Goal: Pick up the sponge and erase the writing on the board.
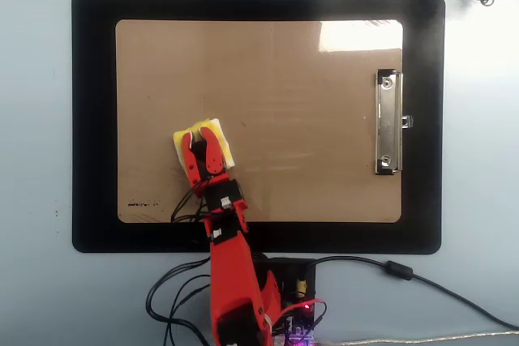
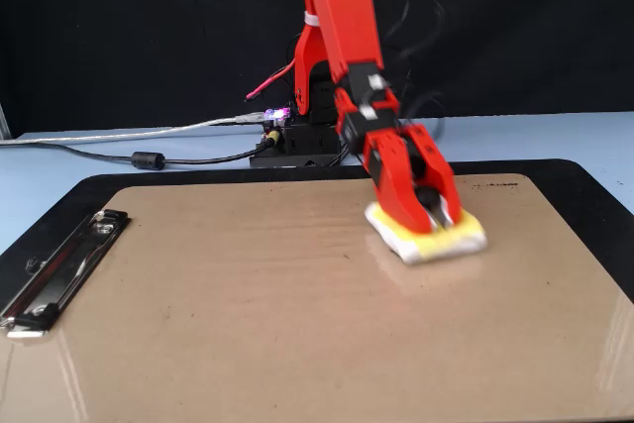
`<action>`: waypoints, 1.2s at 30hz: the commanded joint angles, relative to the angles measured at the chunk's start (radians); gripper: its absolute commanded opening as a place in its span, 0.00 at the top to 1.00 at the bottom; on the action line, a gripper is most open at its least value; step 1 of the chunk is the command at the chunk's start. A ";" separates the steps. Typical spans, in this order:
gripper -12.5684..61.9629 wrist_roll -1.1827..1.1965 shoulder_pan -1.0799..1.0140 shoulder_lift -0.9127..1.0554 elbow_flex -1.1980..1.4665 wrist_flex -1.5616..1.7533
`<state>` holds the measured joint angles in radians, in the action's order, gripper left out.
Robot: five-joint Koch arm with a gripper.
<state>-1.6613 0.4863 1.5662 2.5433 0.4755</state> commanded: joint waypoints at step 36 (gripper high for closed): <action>0.94 0.017 -0.023 0.172 -0.044 -0.100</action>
<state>-1.6214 0.4218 1.6874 2.5188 0.3651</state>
